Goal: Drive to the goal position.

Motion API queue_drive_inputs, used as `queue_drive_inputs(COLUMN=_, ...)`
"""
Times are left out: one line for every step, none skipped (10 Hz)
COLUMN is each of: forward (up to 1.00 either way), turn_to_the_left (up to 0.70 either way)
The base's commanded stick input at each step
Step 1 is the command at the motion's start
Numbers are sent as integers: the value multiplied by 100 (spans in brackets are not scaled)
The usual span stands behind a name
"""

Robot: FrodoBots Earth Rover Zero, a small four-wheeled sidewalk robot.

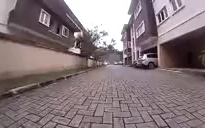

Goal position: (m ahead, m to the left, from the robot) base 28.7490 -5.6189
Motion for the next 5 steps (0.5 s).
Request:
queue_drive_inputs(forward=70, turn_to_the_left=0)
queue_drive_inputs(forward=70, turn_to_the_left=0)
queue_drive_inputs(forward=70, turn_to_the_left=0)
queue_drive_inputs(forward=70, turn_to_the_left=0)
queue_drive_inputs(forward=70, turn_to_the_left=-9)
